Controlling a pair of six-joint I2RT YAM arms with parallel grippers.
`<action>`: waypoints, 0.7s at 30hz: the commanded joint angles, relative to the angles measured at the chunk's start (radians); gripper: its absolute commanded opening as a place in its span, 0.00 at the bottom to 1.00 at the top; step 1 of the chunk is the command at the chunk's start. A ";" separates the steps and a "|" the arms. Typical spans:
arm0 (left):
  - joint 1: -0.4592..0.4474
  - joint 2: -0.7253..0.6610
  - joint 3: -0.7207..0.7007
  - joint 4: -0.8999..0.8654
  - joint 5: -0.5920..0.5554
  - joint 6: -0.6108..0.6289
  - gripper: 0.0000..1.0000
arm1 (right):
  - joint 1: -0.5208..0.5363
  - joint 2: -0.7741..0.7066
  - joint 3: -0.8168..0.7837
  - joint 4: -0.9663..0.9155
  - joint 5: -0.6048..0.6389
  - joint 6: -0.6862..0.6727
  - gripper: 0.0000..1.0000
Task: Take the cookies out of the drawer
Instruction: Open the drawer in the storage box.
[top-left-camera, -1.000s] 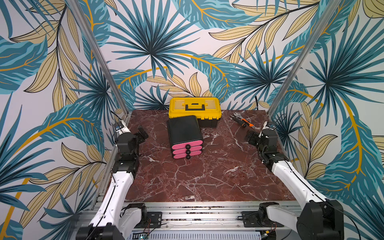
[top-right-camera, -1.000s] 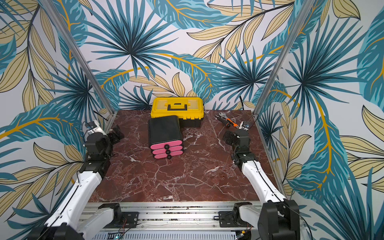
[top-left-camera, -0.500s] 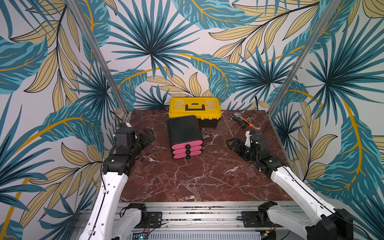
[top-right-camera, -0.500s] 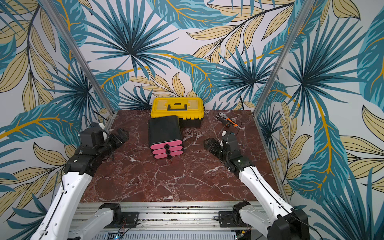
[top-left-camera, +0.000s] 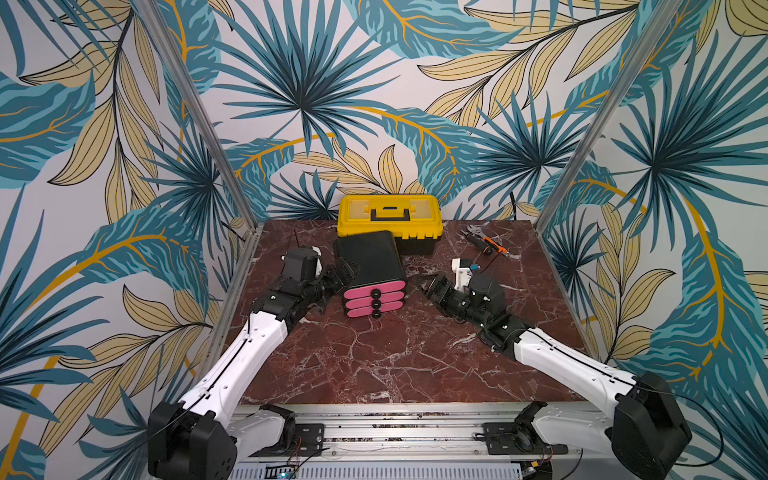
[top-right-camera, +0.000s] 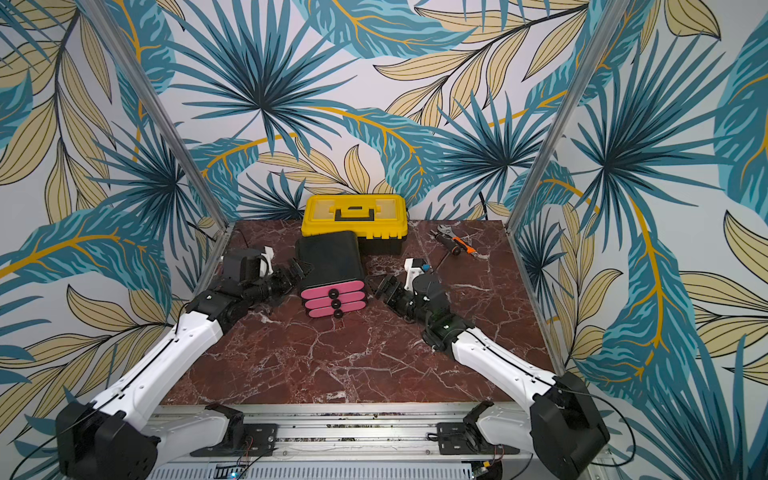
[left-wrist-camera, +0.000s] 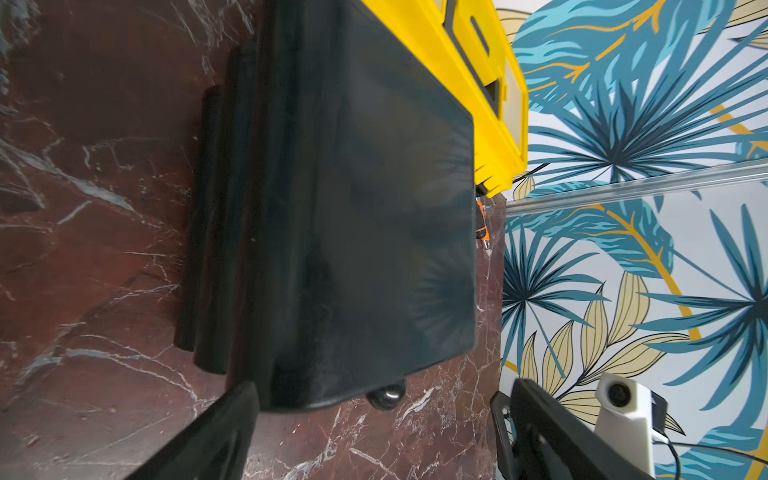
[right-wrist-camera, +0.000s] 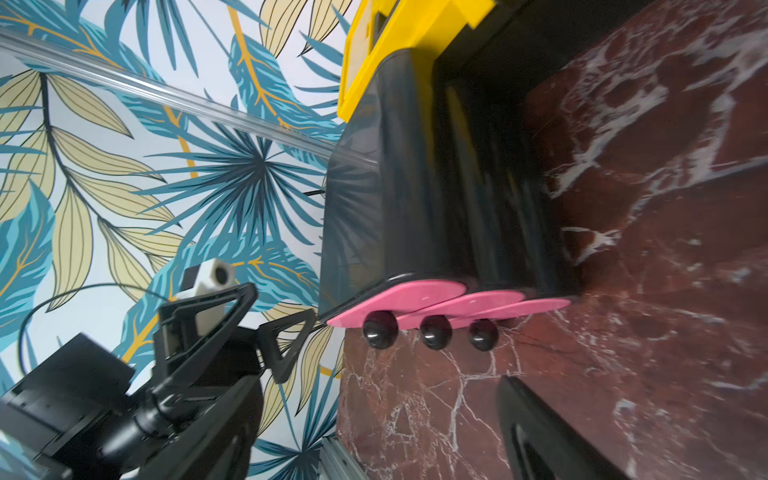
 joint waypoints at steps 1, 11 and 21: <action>-0.005 0.030 0.036 0.039 -0.011 0.005 1.00 | 0.053 0.082 0.009 0.141 0.006 0.050 0.91; -0.005 0.116 0.025 0.058 -0.001 -0.026 1.00 | 0.127 0.225 0.038 0.245 0.094 0.106 0.83; -0.005 0.148 0.007 0.060 -0.002 -0.057 1.00 | 0.158 0.363 0.063 0.383 0.104 0.202 0.78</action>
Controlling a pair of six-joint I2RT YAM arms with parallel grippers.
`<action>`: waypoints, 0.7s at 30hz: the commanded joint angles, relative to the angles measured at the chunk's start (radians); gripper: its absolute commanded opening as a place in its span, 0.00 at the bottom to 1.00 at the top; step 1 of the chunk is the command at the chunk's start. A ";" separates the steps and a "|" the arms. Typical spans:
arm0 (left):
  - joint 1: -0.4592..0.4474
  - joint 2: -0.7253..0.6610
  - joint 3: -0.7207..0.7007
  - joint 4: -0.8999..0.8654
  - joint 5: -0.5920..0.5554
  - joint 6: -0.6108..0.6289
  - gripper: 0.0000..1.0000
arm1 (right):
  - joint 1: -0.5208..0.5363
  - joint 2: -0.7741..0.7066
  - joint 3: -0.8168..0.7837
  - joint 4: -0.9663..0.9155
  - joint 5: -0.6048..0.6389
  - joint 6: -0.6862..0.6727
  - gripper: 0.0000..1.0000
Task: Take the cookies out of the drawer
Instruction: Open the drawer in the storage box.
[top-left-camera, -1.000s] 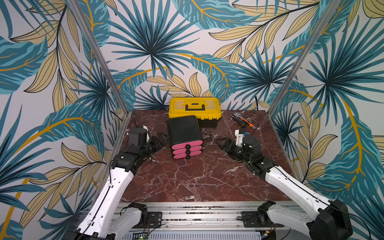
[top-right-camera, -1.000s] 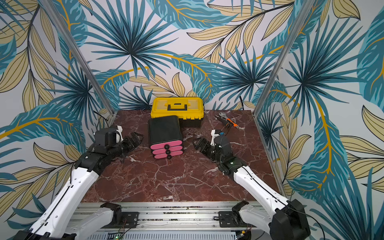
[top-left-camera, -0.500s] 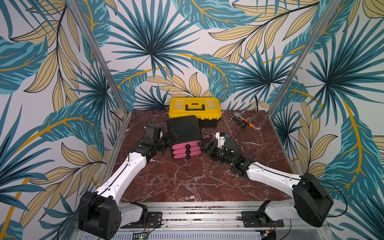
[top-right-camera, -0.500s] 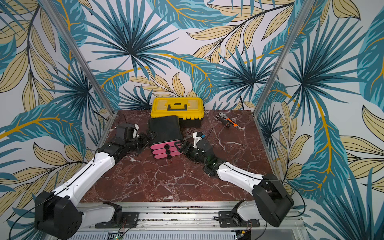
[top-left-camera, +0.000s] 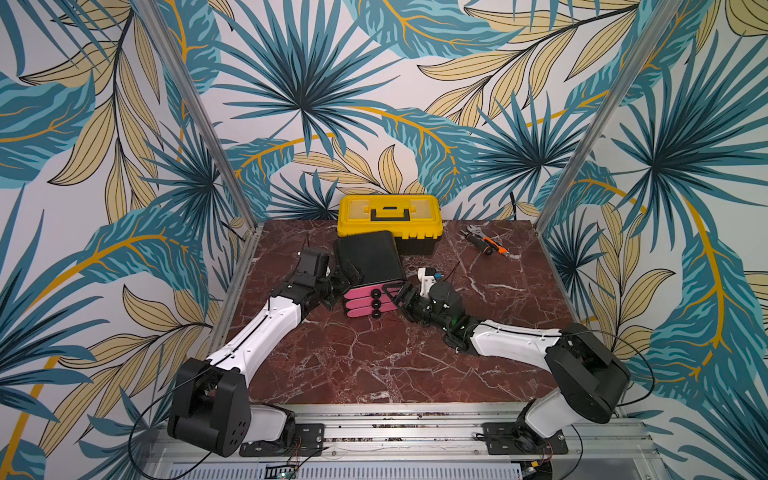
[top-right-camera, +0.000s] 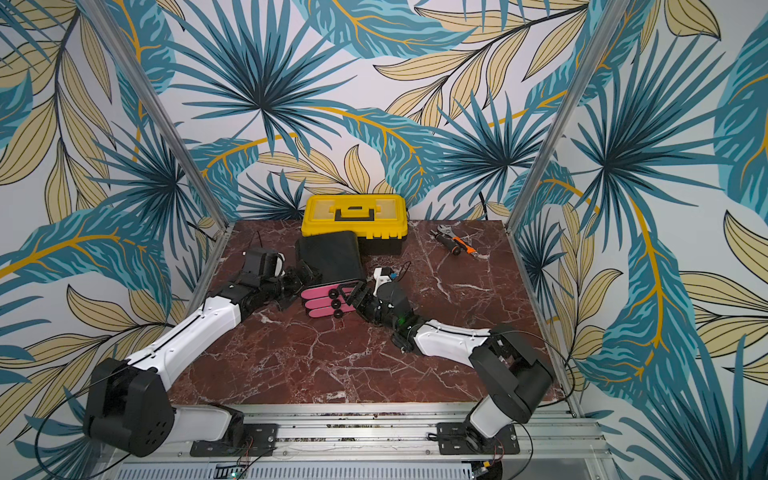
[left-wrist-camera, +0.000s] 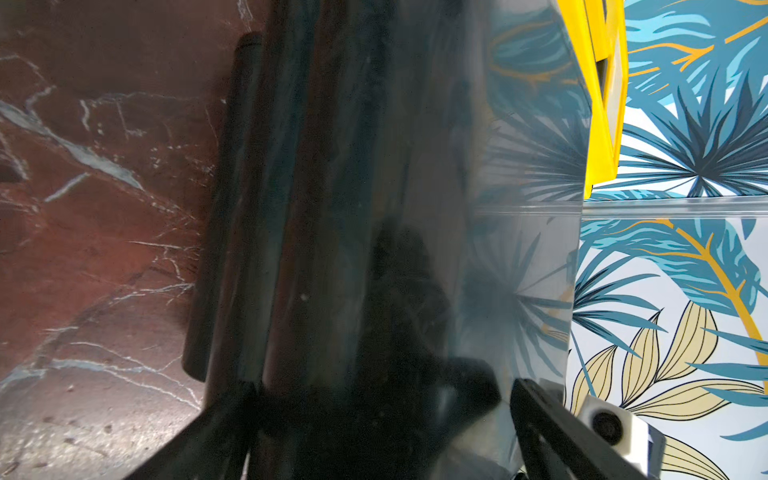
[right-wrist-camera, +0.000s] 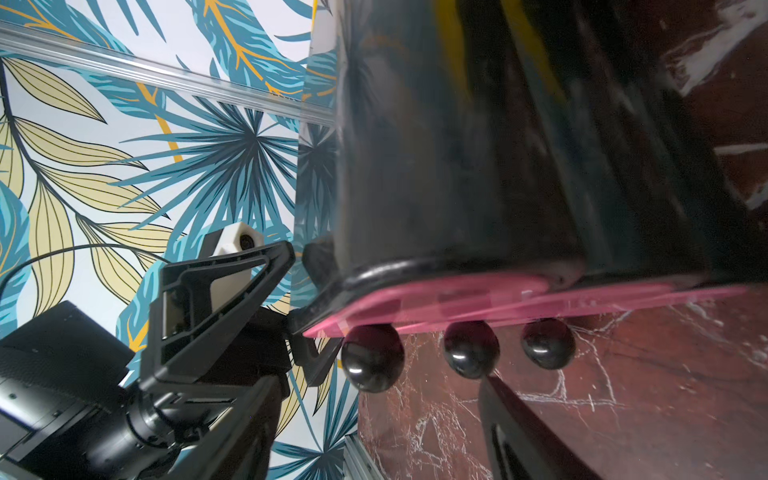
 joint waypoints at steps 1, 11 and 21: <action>-0.004 0.000 0.006 0.023 0.009 -0.011 1.00 | 0.019 0.031 0.020 0.087 0.030 0.050 0.77; -0.004 0.020 0.006 0.022 0.027 -0.015 1.00 | 0.041 0.116 0.076 0.121 0.047 0.065 0.73; -0.007 0.032 0.015 0.024 0.052 -0.015 1.00 | 0.053 0.160 0.116 0.102 0.057 0.081 0.58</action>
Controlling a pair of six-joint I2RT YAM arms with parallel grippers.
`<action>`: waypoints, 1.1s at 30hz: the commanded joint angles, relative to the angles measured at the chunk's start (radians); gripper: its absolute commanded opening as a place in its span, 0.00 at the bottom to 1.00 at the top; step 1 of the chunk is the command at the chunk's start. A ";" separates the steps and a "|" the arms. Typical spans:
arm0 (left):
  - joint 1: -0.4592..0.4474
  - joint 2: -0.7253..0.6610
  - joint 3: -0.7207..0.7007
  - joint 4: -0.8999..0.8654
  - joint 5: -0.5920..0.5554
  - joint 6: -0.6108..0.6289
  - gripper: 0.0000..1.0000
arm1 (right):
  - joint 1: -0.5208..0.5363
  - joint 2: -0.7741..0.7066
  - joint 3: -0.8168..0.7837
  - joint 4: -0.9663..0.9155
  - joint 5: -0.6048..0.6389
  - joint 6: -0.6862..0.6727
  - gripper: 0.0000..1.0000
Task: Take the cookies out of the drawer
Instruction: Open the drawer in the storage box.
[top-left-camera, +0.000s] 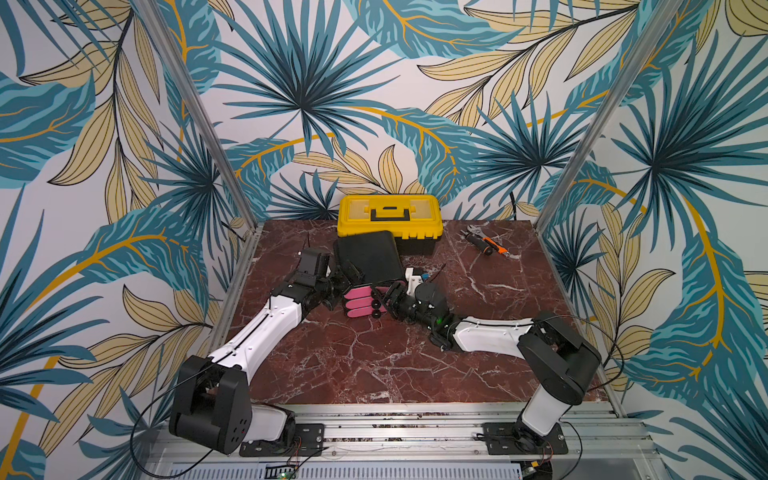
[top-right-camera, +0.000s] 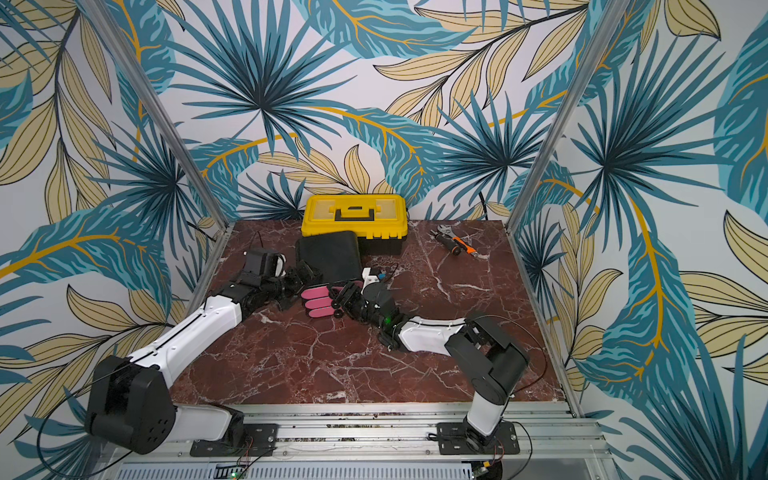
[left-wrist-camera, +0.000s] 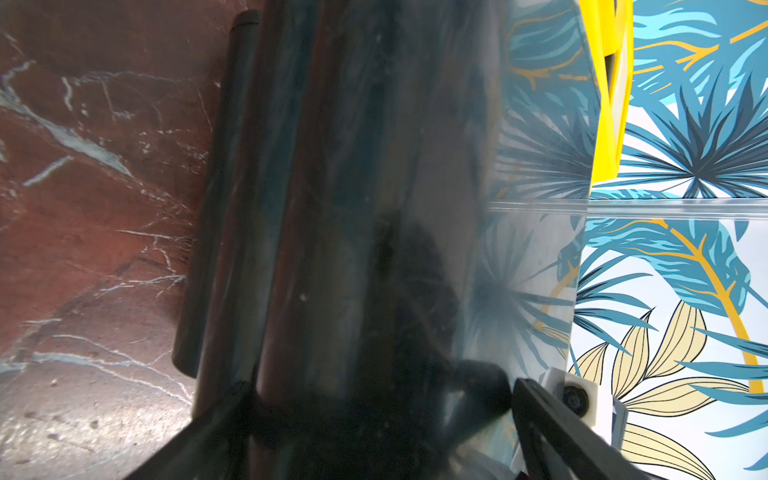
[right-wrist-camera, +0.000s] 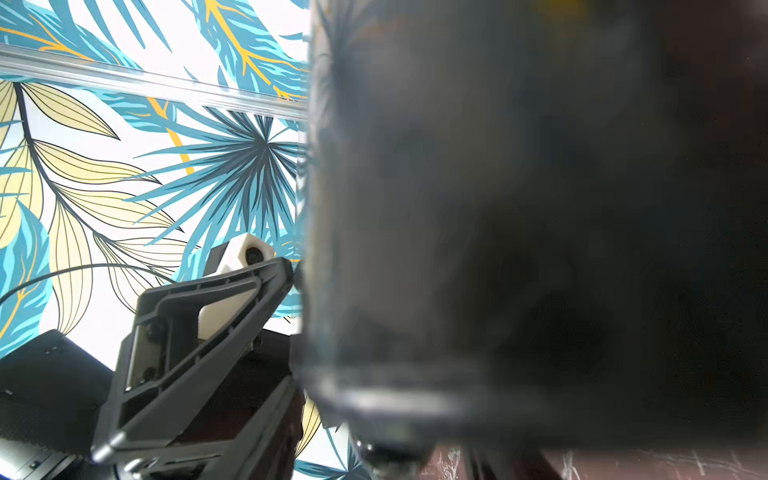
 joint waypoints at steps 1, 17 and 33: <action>-0.007 0.018 0.017 0.019 0.027 0.000 1.00 | 0.007 0.028 0.031 -0.007 0.010 0.007 0.54; -0.015 0.029 0.060 -0.024 0.022 0.031 1.00 | 0.020 -0.065 0.011 -0.199 0.021 -0.043 0.30; -0.014 0.060 0.139 -0.140 -0.042 0.125 1.00 | 0.102 -0.424 -0.172 -0.605 0.074 -0.096 0.30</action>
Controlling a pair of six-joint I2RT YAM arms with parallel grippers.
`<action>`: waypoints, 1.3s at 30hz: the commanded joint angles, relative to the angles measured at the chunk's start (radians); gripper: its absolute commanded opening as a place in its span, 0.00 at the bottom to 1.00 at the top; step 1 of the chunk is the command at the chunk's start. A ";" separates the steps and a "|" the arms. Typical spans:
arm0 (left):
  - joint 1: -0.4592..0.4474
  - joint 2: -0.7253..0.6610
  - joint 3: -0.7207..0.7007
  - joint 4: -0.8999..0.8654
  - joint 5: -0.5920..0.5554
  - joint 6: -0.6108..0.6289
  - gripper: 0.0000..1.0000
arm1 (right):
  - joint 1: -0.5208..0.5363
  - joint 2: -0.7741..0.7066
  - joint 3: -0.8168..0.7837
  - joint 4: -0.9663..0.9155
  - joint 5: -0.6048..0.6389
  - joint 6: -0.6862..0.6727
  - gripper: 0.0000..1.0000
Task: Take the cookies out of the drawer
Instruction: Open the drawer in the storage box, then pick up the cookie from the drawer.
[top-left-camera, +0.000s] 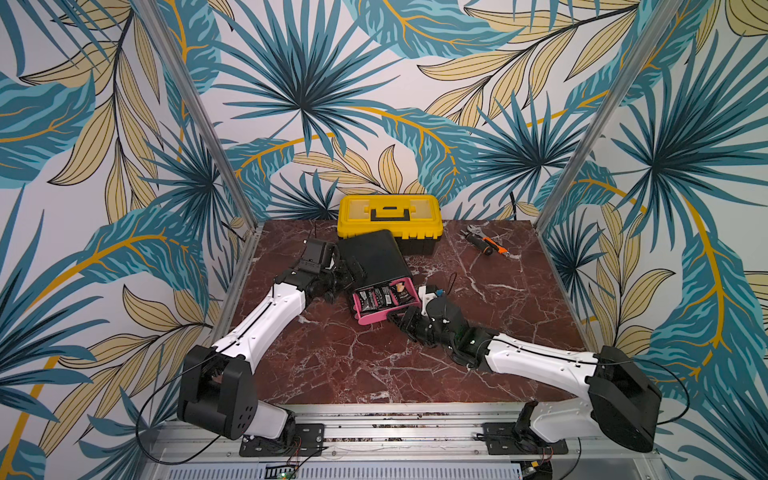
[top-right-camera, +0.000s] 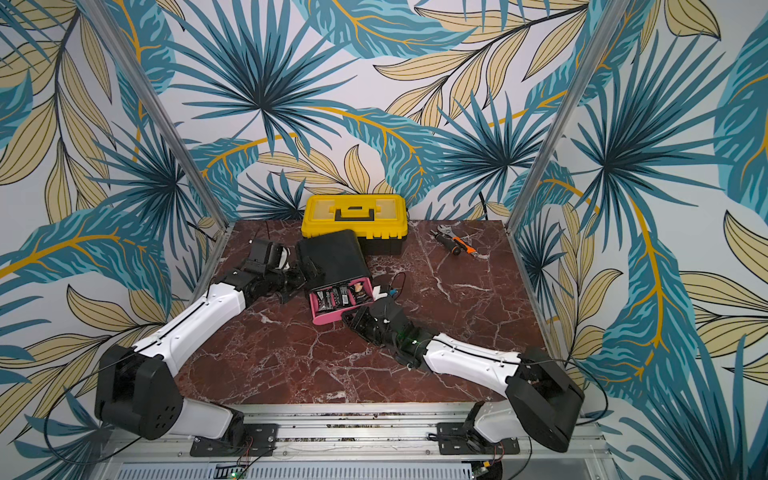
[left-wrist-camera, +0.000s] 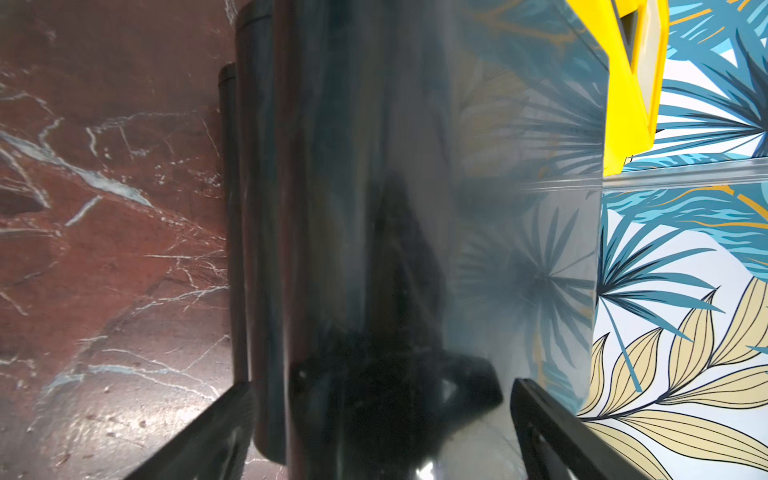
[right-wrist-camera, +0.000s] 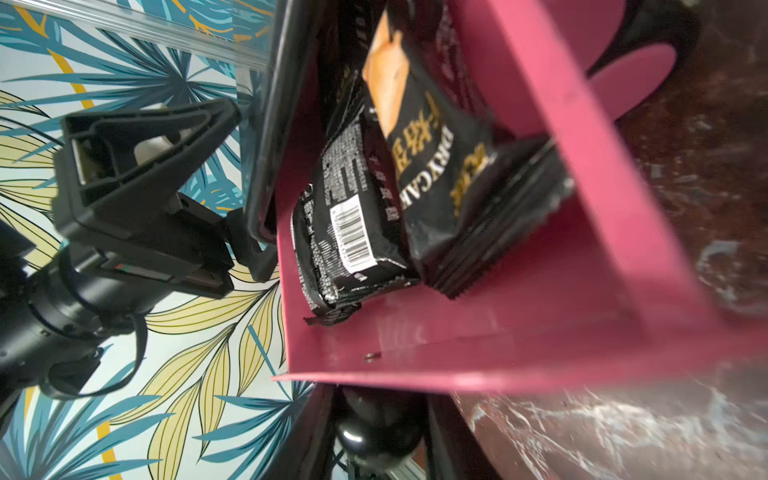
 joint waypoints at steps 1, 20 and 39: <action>-0.003 -0.014 -0.014 0.022 -0.008 -0.008 1.00 | 0.016 -0.051 -0.034 -0.134 0.022 -0.027 0.30; -0.004 -0.009 0.040 -0.075 -0.007 0.026 1.00 | 0.076 -0.115 0.050 -0.434 0.096 -0.114 0.62; -0.007 -0.401 -0.181 -0.193 -0.035 -0.095 1.00 | 0.077 0.191 0.617 -1.012 0.119 -0.563 0.66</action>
